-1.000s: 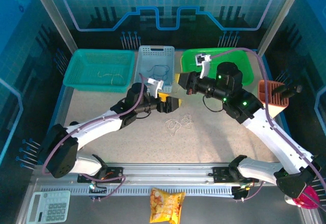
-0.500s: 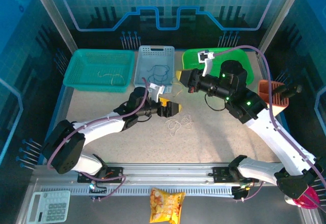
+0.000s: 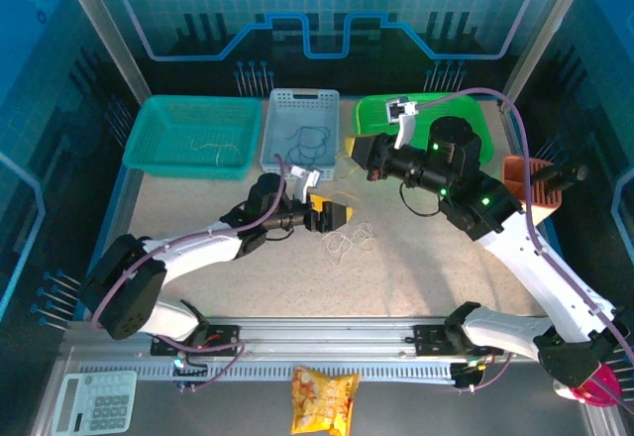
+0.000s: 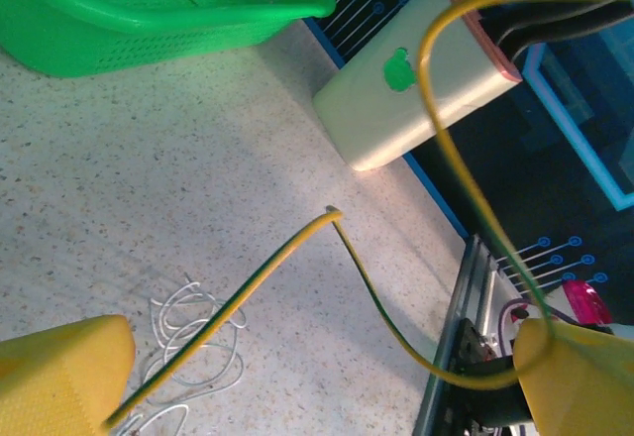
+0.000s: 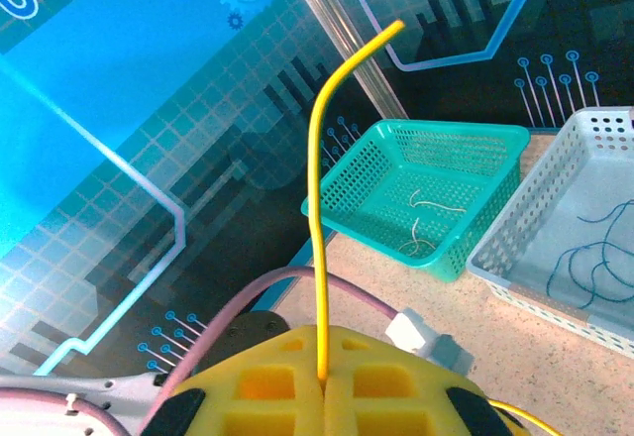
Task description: Untangle the cables
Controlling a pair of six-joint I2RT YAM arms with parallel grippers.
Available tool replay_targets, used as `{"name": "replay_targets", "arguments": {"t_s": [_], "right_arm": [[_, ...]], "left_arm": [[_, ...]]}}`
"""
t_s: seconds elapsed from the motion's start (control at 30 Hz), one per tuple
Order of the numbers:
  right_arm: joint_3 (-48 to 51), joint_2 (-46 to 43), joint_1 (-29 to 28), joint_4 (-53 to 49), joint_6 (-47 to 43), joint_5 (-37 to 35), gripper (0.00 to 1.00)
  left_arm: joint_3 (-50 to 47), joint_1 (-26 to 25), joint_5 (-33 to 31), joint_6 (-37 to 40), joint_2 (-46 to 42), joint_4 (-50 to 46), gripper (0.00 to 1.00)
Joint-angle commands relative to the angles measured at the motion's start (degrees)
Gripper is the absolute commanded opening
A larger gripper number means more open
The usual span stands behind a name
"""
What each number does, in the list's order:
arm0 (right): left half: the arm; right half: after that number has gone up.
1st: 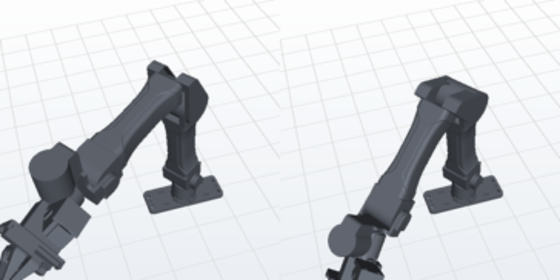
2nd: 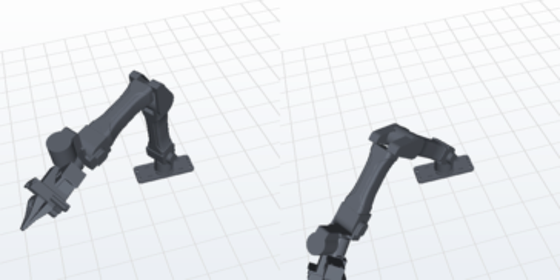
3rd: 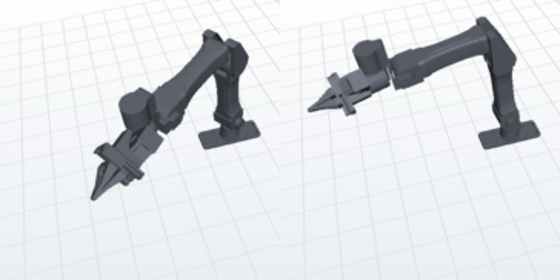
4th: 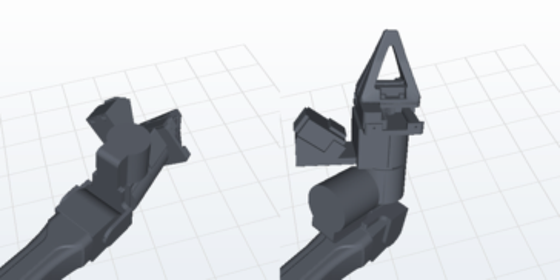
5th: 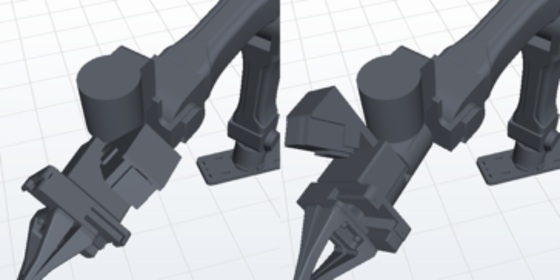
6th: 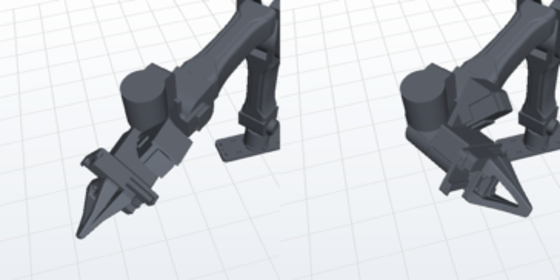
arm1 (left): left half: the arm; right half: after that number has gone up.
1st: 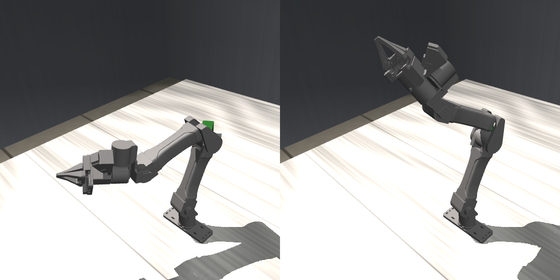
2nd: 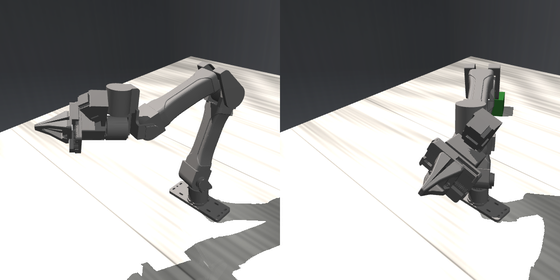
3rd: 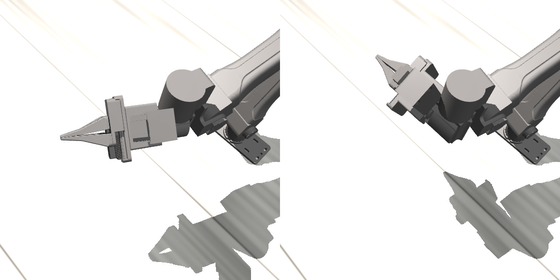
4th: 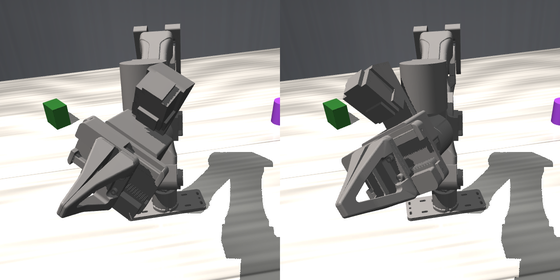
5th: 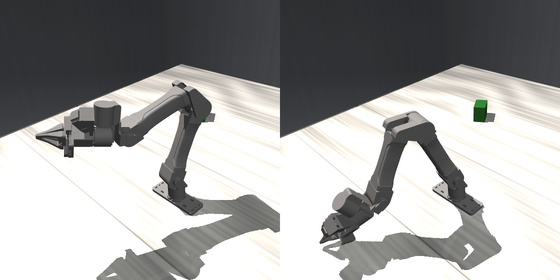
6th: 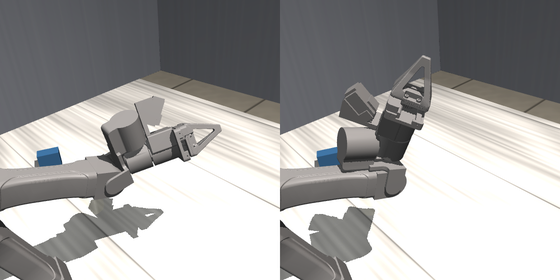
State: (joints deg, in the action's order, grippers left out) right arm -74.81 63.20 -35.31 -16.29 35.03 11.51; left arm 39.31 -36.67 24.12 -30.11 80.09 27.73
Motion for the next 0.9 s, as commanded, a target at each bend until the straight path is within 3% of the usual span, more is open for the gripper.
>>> {"name": "replay_targets", "arguments": {"t_s": [0.0, 0.33, 0.67, 0.87], "right_arm": [[-1.78, -1.71, 0.14, -0.67, -1.34, -0.88, 0.0], [-1.52, -2.82, 0.55, -0.23, -0.49, 0.59, 0.0], [-1.39, -3.3, 0.51, 0.46, 0.65, 2.1, 0.0], [-0.89, -3.19, 0.56, 1.5, 1.82, 3.18, 0.0]], "left_arm": [[-2.63, -0.17, 0.66, -0.85, -4.95, 1.89, 0.99], [-8.47, 0.92, -7.14, -4.49, -12.84, 3.4, 0.99], [-5.41, 5.48, -1.96, -2.17, -11.54, 0.28, 0.92], [-2.73, 5.75, 1.95, -1.88, -9.23, -0.26, 0.89]]}}
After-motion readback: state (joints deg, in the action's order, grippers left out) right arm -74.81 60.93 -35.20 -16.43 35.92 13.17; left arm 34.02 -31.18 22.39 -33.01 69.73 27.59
